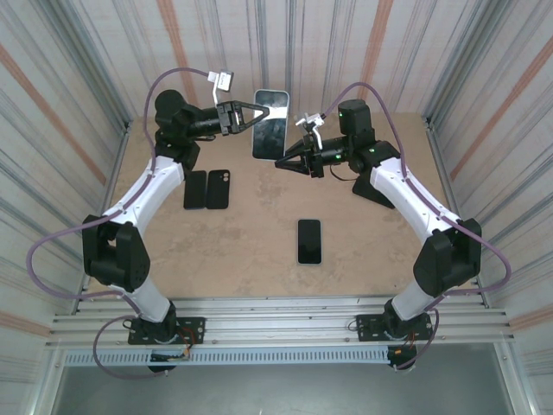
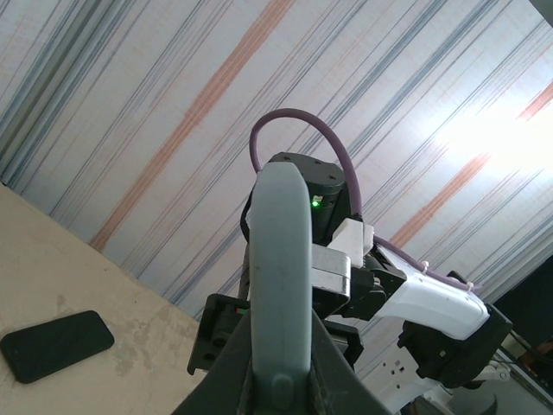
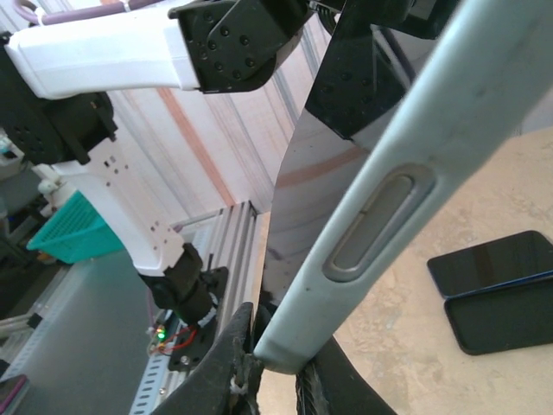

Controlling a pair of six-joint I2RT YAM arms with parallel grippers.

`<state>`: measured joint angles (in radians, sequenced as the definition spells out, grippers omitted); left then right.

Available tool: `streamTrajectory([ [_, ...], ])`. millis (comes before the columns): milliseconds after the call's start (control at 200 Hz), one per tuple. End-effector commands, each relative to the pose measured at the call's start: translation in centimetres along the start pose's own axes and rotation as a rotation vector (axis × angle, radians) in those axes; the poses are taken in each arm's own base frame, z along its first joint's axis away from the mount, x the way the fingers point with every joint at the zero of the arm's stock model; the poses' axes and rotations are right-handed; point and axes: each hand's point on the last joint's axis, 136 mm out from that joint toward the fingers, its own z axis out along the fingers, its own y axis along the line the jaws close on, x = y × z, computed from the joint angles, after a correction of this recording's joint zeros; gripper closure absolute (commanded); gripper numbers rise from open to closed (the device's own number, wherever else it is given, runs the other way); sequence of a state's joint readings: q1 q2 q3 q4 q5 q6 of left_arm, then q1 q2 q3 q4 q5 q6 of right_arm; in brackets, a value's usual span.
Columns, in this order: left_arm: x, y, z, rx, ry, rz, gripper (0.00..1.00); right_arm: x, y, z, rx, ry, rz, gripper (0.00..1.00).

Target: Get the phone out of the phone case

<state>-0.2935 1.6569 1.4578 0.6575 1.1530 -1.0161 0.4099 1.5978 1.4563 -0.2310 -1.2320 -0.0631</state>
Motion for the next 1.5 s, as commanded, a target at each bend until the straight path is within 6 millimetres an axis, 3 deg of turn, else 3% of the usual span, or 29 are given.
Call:
streamTrajectory([
  [0,-1.3,-2.1,-0.1,0.038,-0.01,0.048,1.0,-0.3,-0.1,-0.2,-0.005,-0.002,-0.027,0.87],
  [155,-0.9,-2.3,0.1,0.053,0.014,0.009,1.0,0.0,-0.3,-0.3,0.031,0.031,-0.064,0.89],
  [516,0.1,-5.3,1.3,0.116,0.089,-0.085,1.0,0.8,-2.1,-1.1,0.187,0.124,-0.178,0.89],
  [937,1.3,-6.9,2.7,0.151,0.124,-0.13,1.0,-2.1,-2.1,-1.6,0.237,0.038,-0.223,0.9],
  [1212,1.9,-5.6,2.7,0.077,0.113,-0.082,1.0,-4.5,0.0,-1.9,0.144,-0.107,-0.169,0.79],
  [1493,1.0,-3.1,2.8,-0.011,0.012,-0.088,1.0,-4.8,1.2,-2.0,0.093,-0.185,-0.08,0.67],
])
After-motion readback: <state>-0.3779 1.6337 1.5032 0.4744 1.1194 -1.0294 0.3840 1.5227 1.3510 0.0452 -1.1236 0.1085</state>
